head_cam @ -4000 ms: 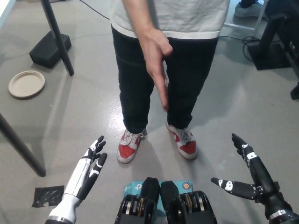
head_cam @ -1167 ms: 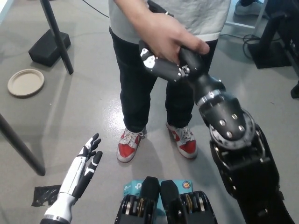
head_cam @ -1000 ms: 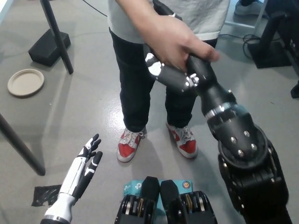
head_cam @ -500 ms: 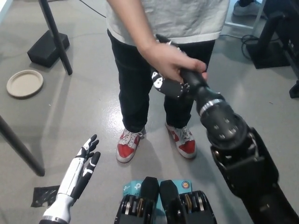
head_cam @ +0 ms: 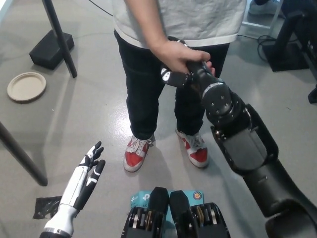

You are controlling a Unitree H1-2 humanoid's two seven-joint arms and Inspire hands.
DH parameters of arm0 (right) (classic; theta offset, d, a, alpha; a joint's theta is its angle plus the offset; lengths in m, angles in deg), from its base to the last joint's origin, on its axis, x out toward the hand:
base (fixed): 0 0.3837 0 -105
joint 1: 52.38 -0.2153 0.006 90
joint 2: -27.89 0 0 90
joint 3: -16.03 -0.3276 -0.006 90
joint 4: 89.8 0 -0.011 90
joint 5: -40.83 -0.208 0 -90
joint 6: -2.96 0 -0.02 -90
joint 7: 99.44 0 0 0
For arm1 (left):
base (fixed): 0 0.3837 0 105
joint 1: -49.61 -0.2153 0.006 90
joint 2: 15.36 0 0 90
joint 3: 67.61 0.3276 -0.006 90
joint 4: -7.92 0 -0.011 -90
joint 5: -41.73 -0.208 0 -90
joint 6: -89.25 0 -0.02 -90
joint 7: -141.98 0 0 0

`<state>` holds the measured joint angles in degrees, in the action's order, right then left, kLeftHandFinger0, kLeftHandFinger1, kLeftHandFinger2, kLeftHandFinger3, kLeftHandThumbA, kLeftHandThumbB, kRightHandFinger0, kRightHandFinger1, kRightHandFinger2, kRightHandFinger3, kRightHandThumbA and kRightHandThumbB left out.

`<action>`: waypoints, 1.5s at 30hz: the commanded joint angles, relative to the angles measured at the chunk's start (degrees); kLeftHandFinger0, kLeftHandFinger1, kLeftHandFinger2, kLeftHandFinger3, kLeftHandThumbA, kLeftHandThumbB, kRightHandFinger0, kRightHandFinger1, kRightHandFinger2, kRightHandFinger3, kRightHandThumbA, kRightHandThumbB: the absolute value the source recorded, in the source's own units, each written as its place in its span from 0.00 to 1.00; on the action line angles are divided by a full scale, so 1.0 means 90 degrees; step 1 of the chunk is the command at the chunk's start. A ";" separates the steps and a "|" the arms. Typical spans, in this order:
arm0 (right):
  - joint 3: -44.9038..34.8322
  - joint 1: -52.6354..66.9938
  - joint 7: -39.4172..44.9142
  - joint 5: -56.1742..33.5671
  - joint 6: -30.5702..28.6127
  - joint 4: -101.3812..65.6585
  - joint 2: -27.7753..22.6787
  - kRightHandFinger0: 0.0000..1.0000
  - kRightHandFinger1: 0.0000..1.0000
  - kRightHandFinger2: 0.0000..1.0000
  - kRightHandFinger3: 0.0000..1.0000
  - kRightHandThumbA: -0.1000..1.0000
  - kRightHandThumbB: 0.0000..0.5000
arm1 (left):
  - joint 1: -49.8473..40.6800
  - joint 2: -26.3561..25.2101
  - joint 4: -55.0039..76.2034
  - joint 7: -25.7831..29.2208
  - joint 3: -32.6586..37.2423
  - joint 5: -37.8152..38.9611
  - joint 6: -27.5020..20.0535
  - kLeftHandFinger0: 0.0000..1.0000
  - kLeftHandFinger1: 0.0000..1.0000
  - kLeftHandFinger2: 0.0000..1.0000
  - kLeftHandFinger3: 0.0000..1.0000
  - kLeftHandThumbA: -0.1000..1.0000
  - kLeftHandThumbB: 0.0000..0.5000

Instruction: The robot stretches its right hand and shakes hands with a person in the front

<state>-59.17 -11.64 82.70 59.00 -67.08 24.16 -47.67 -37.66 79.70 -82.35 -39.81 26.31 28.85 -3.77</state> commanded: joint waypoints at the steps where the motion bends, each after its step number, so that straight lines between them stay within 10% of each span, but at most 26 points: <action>1: -0.0021 0.0301 0.0081 -0.0148 -0.0497 -0.1800 0.0094 1.00 1.00 1.00 1.00 0.43 0.52 | 0.0023 -0.0121 0.0275 -0.0002 -0.0056 -0.0029 -0.0125 1.00 1.00 1.00 1.00 1.00 0.14; 16: 0.0278 0.1228 0.0856 0.0340 0.0775 -0.8089 0.0421 1.00 1.00 1.00 1.00 0.50 0.56 | 0.0056 -0.0141 0.0223 -0.0012 -0.0103 0.0065 -0.0180 1.00 1.00 1.00 1.00 1.00 0.12; 32: -0.0136 0.0876 0.0390 0.0114 0.0355 -0.3402 0.0183 1.00 1.00 1.00 1.00 0.38 0.45 | -0.0032 -0.0099 0.0171 0.0047 -0.0049 -0.0039 -0.0260 1.00 1.00 1.00 1.00 1.00 0.09; 45: -0.0534 -0.0387 -0.0006 -0.0073 -0.0445 0.0529 0.0284 1.00 1.00 1.00 1.00 0.52 0.52 | -0.0010 -0.0096 0.0193 0.0016 -0.0044 -0.0035 -0.0159 1.00 1.00 1.00 1.00 1.00 0.10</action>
<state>-62.63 -9.98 86.44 59.54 -64.97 27.00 -46.18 -38.04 79.64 -82.50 -39.80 26.24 28.80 -3.75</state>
